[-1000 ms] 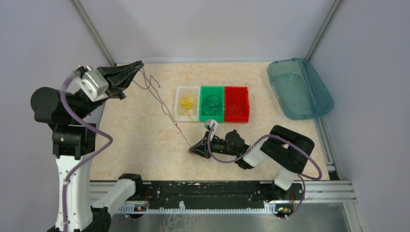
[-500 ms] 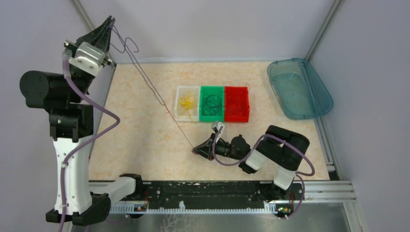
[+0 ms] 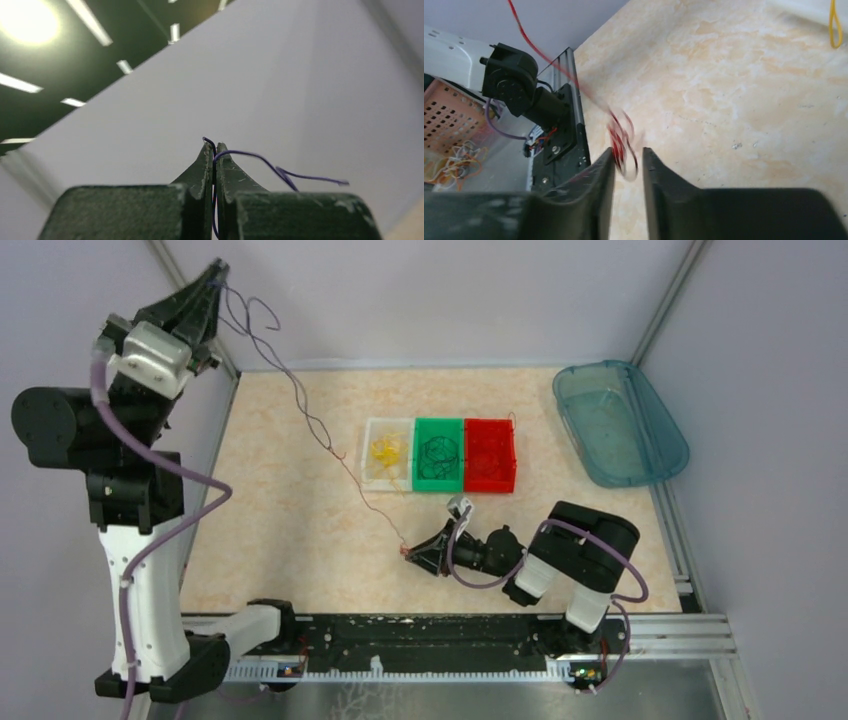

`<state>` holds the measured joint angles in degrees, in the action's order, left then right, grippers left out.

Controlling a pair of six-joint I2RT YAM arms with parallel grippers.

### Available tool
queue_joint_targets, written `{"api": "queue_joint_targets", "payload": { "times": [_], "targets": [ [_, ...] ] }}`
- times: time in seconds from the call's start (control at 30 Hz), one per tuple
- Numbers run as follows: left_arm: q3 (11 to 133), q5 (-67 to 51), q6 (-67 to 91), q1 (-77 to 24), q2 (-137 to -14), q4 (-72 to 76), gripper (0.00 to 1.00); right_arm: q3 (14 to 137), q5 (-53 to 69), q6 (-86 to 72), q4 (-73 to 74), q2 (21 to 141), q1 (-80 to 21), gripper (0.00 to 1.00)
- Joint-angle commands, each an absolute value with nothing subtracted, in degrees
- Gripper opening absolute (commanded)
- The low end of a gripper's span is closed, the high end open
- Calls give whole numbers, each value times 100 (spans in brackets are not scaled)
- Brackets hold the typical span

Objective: Untangle the cables
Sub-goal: Untie the cable.

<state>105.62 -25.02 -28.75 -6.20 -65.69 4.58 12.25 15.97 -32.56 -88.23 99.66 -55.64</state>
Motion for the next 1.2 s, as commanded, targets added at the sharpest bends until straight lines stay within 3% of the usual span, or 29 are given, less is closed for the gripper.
{"api": "queue_joint_targets", "payload": {
  "times": [0.0,0.1,0.2,0.23,0.37,0.53,0.87,1.17],
  "targets": [
    [10037,-5324,-648,-599,-6005,-383,0,1383,1775,-3410,-8816,9697,-5555,34],
    [8651,-6694,992,-609,-5608,66,0,1689,1992,-3359,-8412,8984,-5512,55],
    [8124,-6881,1108,-607,-5307,-28,0,2089,2151,-3164,-7530,8075,-5438,97],
    [8075,-6885,987,-609,-5250,-123,0,2219,2153,-3004,-7135,7768,-5420,99],
    [8145,-7093,1062,-607,-5202,-141,0,2890,2222,-2222,-5598,6910,-5364,99],
    [8223,-7276,1152,-611,-5187,-35,0,3484,2519,-1699,-5048,6977,-5341,95],
    [8326,-7445,1096,-607,-5090,-137,0,4059,3786,-2106,-5503,7932,-5326,81],
    [8357,-7399,994,-611,-5088,-170,0,4095,4179,-2624,-6264,8358,-5454,78]
  ]
}}
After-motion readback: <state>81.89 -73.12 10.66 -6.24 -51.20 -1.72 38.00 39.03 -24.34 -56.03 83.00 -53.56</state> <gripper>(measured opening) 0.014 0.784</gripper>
